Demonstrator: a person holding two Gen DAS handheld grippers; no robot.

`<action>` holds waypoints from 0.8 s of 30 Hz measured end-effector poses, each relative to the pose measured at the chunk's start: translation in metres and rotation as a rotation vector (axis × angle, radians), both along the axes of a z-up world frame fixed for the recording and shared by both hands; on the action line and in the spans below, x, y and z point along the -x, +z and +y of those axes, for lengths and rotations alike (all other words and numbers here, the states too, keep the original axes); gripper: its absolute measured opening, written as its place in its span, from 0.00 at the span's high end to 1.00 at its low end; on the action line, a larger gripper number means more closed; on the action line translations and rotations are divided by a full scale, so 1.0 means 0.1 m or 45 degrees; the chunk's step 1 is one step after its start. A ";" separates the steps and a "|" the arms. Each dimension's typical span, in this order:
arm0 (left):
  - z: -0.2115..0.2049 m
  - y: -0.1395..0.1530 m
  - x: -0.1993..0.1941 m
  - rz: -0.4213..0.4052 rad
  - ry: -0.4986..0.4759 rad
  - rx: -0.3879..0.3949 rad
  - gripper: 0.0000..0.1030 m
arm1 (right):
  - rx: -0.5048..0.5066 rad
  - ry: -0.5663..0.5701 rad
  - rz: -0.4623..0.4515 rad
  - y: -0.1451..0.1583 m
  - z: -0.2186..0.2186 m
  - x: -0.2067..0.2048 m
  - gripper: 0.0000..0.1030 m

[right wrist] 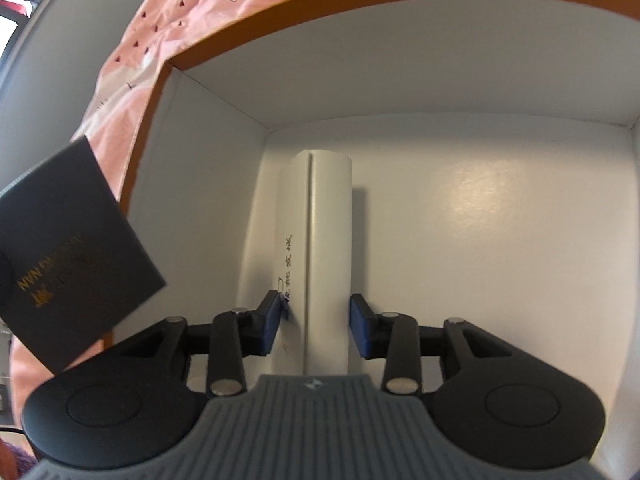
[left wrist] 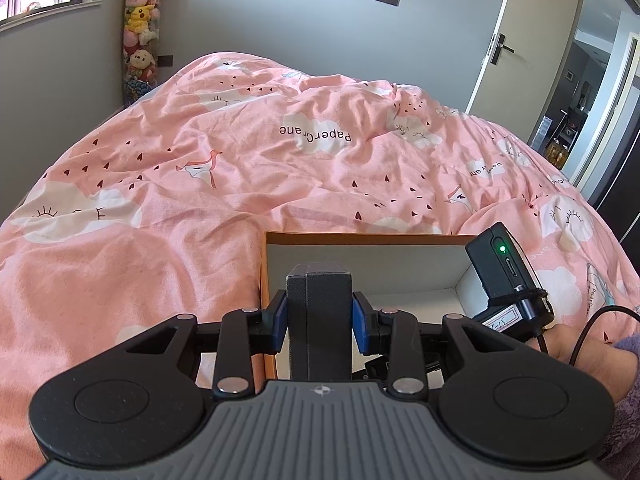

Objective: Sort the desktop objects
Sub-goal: 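Lower the cream glasses case into the orange shoebox with the right gripper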

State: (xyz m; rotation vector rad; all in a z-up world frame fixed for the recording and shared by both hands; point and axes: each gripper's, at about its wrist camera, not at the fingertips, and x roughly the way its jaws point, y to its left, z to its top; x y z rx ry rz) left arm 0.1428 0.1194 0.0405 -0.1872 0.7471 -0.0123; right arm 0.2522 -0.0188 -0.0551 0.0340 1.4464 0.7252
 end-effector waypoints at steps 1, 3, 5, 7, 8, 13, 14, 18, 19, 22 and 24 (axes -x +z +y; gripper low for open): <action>0.00 0.00 0.00 0.000 -0.001 0.002 0.64 | 0.008 0.006 0.009 -0.01 0.00 -0.02 0.58; -0.01 -0.01 -0.01 0.002 -0.006 0.004 0.64 | 0.015 0.010 0.034 -0.03 0.00 -0.04 0.57; -0.01 -0.01 -0.02 0.004 -0.010 0.000 0.64 | 0.024 0.024 0.037 -0.04 0.02 -0.06 0.57; -0.01 -0.02 -0.02 0.005 -0.006 0.001 0.64 | 0.025 0.047 0.039 -0.04 0.07 -0.07 0.58; 0.00 -0.01 -0.02 0.006 -0.004 0.003 0.64 | 0.022 0.056 0.042 -0.04 0.09 -0.07 0.58; 0.04 -0.01 -0.02 0.005 0.010 0.010 0.64 | -0.013 0.070 0.099 -0.09 0.21 -0.08 0.59; 0.05 -0.01 -0.01 0.004 0.012 0.011 0.64 | -0.022 0.073 0.115 -0.11 0.24 -0.07 0.59; 0.09 0.01 0.00 0.004 0.020 0.018 0.64 | -0.055 0.101 0.171 -0.14 0.32 -0.04 0.61; 0.10 0.01 0.00 0.004 0.023 0.019 0.64 | -0.051 0.107 0.167 -0.14 0.33 -0.03 0.61; 0.12 0.01 0.00 0.000 0.027 0.025 0.64 | -0.051 0.120 0.157 -0.13 0.33 -0.02 0.61; 0.13 0.01 -0.01 0.000 0.024 0.030 0.64 | -0.059 0.135 0.136 -0.13 0.41 -0.02 0.62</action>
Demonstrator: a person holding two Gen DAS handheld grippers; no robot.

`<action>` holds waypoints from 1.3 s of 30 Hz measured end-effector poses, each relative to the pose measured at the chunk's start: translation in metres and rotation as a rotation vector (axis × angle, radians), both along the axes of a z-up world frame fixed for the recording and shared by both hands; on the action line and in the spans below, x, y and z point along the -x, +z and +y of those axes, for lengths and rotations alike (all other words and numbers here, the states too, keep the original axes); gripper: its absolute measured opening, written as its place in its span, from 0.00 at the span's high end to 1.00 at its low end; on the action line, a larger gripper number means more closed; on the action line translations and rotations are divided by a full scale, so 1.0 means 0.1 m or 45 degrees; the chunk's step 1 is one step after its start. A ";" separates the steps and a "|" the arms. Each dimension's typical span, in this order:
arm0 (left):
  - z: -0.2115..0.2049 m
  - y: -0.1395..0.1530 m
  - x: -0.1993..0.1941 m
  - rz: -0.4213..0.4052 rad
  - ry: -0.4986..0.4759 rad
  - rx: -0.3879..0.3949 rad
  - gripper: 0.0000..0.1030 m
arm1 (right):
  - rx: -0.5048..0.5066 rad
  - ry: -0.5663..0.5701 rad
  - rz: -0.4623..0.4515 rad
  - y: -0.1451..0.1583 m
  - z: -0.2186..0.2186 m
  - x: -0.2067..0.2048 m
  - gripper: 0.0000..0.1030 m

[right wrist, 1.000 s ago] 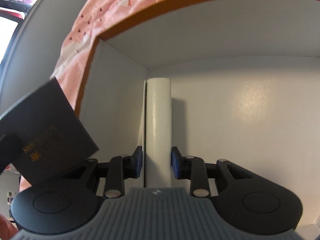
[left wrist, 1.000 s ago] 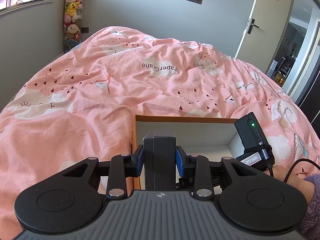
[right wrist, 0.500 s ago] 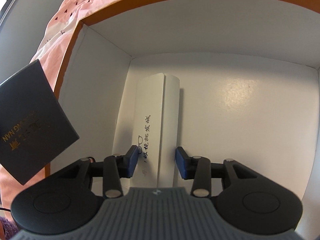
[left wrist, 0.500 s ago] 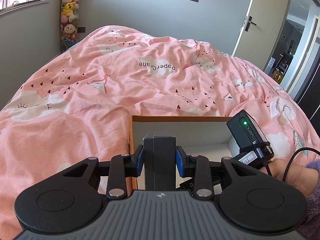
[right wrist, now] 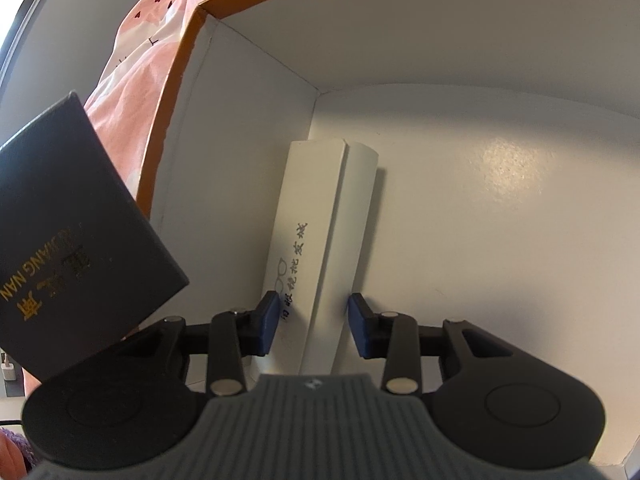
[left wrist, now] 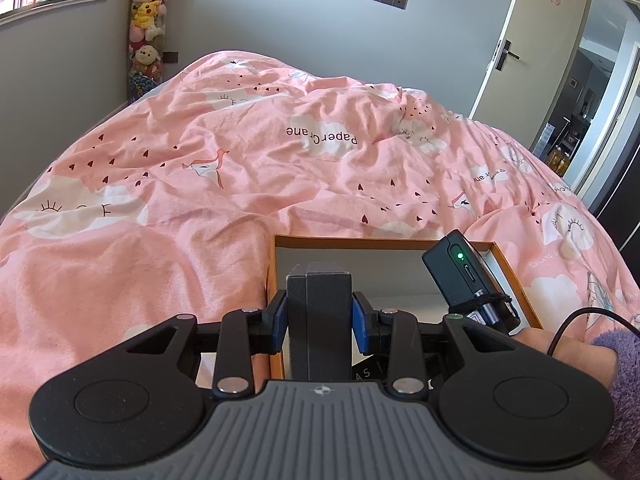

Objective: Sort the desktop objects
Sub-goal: 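Lower the cream glasses case into the orange shoebox with the right gripper, then lower the dark grey box into the shoebox beside the glasses case, open left gripper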

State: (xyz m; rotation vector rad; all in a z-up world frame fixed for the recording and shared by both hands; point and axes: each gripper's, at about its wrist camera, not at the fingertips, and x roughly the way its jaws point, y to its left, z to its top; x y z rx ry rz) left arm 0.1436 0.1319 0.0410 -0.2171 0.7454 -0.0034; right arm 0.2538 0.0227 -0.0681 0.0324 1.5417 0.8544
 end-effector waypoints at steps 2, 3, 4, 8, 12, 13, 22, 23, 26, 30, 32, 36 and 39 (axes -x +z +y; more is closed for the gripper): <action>0.00 0.00 -0.01 0.001 0.001 -0.003 0.64 | 0.001 0.021 -0.021 -0.01 0.05 0.02 0.62; 0.00 -0.01 -0.01 0.004 0.000 -0.004 0.64 | 0.003 0.036 -0.034 -0.02 0.06 0.03 0.61; 0.00 -0.01 -0.01 0.007 0.000 -0.003 0.64 | 0.004 0.048 -0.042 -0.02 0.07 0.04 0.61; -0.02 -0.02 -0.01 0.020 -0.007 -0.013 0.64 | 0.009 0.073 -0.079 0.02 0.06 0.06 0.58; -0.07 -0.03 -0.01 0.034 -0.019 -0.042 0.64 | 0.017 0.099 -0.188 0.17 0.00 0.11 0.57; -0.09 -0.03 -0.01 0.036 -0.028 -0.039 0.64 | 0.015 0.103 -0.202 0.21 -0.05 0.11 0.57; -0.39 -0.23 -0.17 0.165 -0.143 -0.028 0.64 | 0.113 0.053 -0.392 0.37 -0.68 -0.02 0.64; -0.42 -0.29 -0.22 0.197 -0.160 -0.005 0.64 | 0.120 0.056 -0.395 0.37 -0.71 -0.03 0.65; -0.48 -0.49 -0.35 0.322 -0.157 0.056 0.64 | 0.128 0.078 -0.417 0.37 -0.78 -0.01 0.68; -0.46 -0.65 -0.45 0.430 -0.146 0.117 0.64 | 0.098 0.125 -0.435 0.36 -0.81 0.05 0.70; -0.46 -0.70 -0.48 0.474 -0.144 0.124 0.64 | 0.067 0.141 -0.424 0.34 -0.80 0.08 0.71; -0.46 -0.80 -0.52 0.559 -0.136 0.130 0.64 | 0.054 0.178 -0.415 0.29 -0.69 0.12 0.75; -0.40 -0.85 -0.55 0.608 -0.110 0.170 0.64 | 0.042 0.182 -0.378 0.26 -0.60 0.10 0.76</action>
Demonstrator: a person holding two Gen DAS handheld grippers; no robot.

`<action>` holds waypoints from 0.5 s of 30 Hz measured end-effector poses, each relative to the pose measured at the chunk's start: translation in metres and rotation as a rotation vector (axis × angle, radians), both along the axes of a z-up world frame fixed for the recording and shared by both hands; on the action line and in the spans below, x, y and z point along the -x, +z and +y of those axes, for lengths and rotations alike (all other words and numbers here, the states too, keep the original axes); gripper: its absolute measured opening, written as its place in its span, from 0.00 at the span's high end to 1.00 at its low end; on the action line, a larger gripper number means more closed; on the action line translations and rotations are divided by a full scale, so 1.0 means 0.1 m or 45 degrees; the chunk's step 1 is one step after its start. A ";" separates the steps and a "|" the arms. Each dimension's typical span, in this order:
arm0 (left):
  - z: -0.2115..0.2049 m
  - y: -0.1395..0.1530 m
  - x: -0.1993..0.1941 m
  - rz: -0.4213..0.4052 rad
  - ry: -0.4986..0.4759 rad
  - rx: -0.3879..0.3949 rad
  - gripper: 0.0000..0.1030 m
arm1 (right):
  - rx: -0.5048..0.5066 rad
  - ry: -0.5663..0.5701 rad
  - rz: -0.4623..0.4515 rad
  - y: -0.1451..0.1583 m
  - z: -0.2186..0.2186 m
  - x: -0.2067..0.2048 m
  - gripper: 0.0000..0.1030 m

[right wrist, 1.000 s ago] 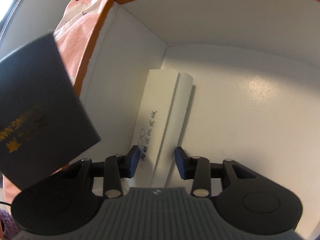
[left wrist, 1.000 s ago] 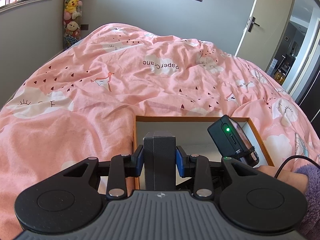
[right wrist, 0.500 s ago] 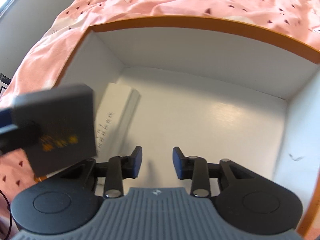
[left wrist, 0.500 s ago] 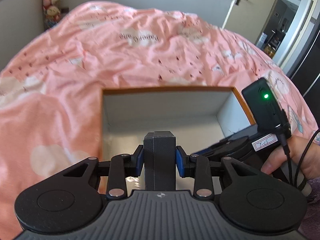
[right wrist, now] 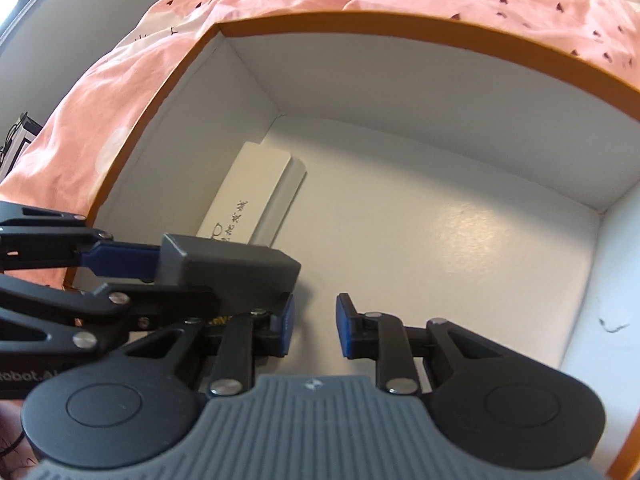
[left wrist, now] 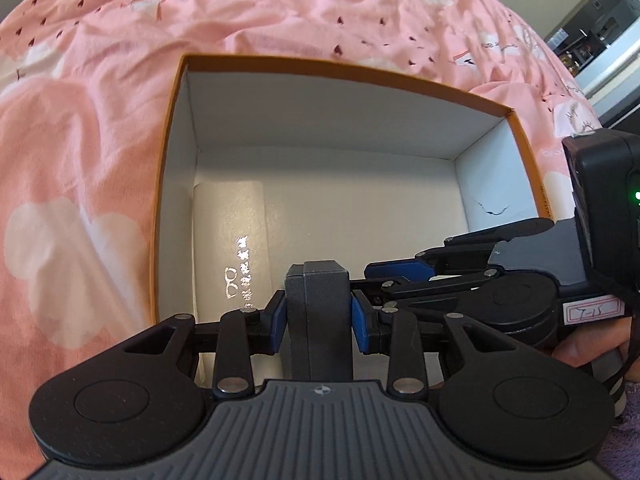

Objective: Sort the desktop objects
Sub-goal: 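Lower the dark grey box into the shoebox beside the glasses case, open left gripper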

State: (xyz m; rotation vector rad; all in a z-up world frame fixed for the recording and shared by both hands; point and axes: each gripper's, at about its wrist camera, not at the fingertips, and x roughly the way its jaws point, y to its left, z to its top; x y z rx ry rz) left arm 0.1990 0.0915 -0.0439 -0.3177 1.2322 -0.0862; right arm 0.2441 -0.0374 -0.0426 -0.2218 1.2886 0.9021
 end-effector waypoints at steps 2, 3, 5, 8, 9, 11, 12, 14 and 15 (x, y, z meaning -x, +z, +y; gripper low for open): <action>0.09 -0.03 -0.03 0.027 0.045 0.051 0.63 | -0.009 0.005 0.021 -0.03 0.09 -0.01 0.76; 0.13 -0.05 -0.03 0.039 0.062 0.075 0.63 | -0.005 0.004 0.035 -0.05 0.11 -0.01 0.76; 0.20 -0.08 -0.03 0.057 0.091 0.123 0.62 | 0.002 -0.003 0.060 -0.06 0.14 -0.02 0.76; 0.29 -0.07 0.01 0.048 0.121 0.185 0.59 | 0.026 -0.008 0.067 -0.08 0.17 -0.02 0.76; 0.30 -0.04 0.02 0.041 0.131 0.185 0.59 | 0.028 -0.007 0.070 -0.08 0.18 -0.02 0.76; 0.32 0.03 0.07 0.013 0.138 0.165 0.57 | 0.039 -0.005 0.070 -0.09 0.20 -0.01 0.76; 0.32 0.08 0.10 -0.011 0.141 0.136 0.54 | 0.050 0.001 0.069 -0.09 0.22 0.00 0.76; 0.34 0.21 0.19 -0.082 0.142 0.086 0.54 | 0.078 0.012 0.076 -0.12 0.26 0.02 0.76; 0.35 0.28 0.23 -0.114 0.146 0.076 0.54 | 0.092 0.019 0.073 -0.12 0.29 0.03 0.77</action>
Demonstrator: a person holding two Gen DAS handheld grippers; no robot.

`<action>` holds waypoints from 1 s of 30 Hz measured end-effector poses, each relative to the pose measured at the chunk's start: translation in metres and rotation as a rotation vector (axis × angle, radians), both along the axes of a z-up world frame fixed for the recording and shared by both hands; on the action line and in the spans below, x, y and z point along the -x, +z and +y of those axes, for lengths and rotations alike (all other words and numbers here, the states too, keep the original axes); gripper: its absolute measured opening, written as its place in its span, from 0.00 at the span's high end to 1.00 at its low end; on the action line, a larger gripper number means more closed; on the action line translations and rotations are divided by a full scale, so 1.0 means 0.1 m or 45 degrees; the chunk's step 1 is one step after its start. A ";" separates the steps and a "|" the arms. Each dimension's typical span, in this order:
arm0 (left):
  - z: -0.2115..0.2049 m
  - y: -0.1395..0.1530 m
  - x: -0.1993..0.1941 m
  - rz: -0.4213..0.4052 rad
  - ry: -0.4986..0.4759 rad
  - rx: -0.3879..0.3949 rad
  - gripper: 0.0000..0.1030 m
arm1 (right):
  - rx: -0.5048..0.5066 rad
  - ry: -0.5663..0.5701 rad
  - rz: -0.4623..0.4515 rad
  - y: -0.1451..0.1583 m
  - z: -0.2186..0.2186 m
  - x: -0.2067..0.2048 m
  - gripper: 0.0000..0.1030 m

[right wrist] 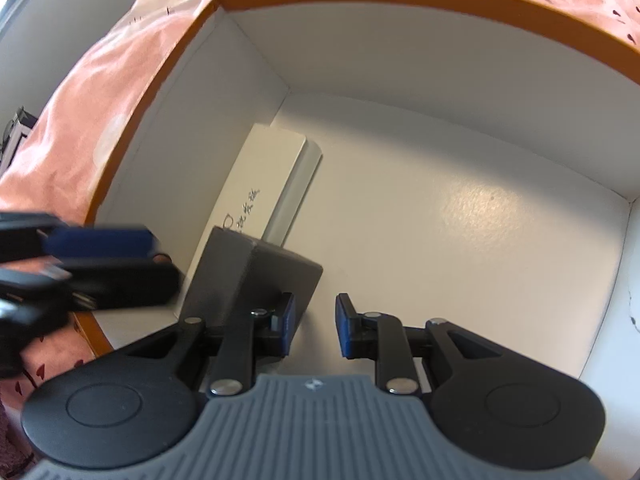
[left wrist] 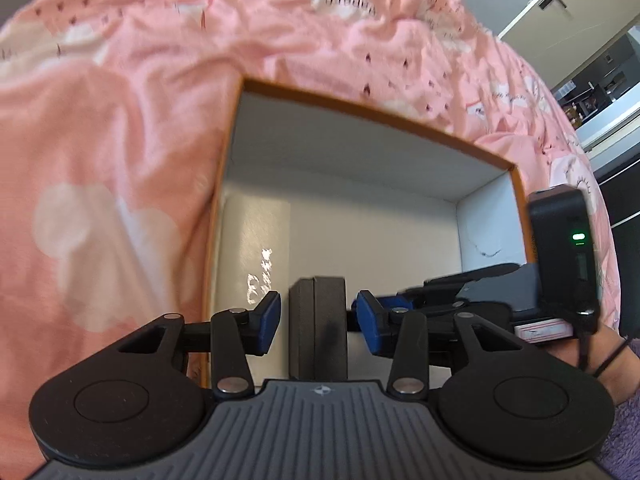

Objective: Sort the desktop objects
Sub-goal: 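Lower the dark grey box into the shoebox beside the glasses case, open left gripper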

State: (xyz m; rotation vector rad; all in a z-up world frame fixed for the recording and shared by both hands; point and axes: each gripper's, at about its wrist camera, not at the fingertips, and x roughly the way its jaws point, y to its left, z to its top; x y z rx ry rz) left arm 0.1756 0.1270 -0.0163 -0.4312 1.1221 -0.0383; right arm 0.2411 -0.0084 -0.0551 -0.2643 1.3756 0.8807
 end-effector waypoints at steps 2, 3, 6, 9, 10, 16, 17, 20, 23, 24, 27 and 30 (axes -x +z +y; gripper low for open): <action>0.06 0.12 0.09 -0.061 0.034 -0.003 0.54 | 0.025 0.018 -0.008 -0.01 0.05 0.02 0.79; 0.09 0.16 0.13 -0.084 0.048 -0.006 0.54 | 0.037 0.025 -0.005 -0.02 0.07 0.02 0.80; 0.18 0.27 0.25 -0.138 0.112 -0.032 0.54 | 0.076 0.048 0.005 -0.06 0.14 0.00 0.82; 0.25 0.28 0.30 -0.150 0.143 -0.020 0.54 | 0.081 0.075 0.035 -0.09 0.22 0.00 0.93; 0.27 0.26 0.31 -0.150 0.150 -0.016 0.54 | 0.084 0.082 0.050 -0.11 0.24 0.00 0.95; 0.28 0.17 0.33 -0.123 0.146 -0.016 0.54 | 0.093 0.097 0.052 -0.12 0.26 0.02 0.97; 0.27 0.16 0.35 -0.120 0.137 -0.019 0.54 | 0.093 0.101 0.037 -0.10 0.26 0.03 0.96; 0.21 0.14 0.37 -0.118 0.118 -0.036 0.54 | 0.097 0.113 -0.015 -0.03 0.26 0.07 0.93; 0.15 0.14 0.39 -0.120 0.101 -0.079 0.54 | 0.103 0.123 -0.057 0.02 0.23 0.11 0.87; 0.12 0.15 0.40 -0.125 0.098 -0.095 0.54 | 0.100 0.123 -0.072 0.04 0.21 0.12 0.85; 0.06 0.18 0.45 -0.163 0.079 -0.121 0.54 | 0.070 0.112 -0.124 0.11 0.13 0.16 0.69; 0.01 0.22 0.50 -0.200 0.078 -0.120 0.54 | 0.050 0.092 -0.181 0.21 0.05 0.19 0.69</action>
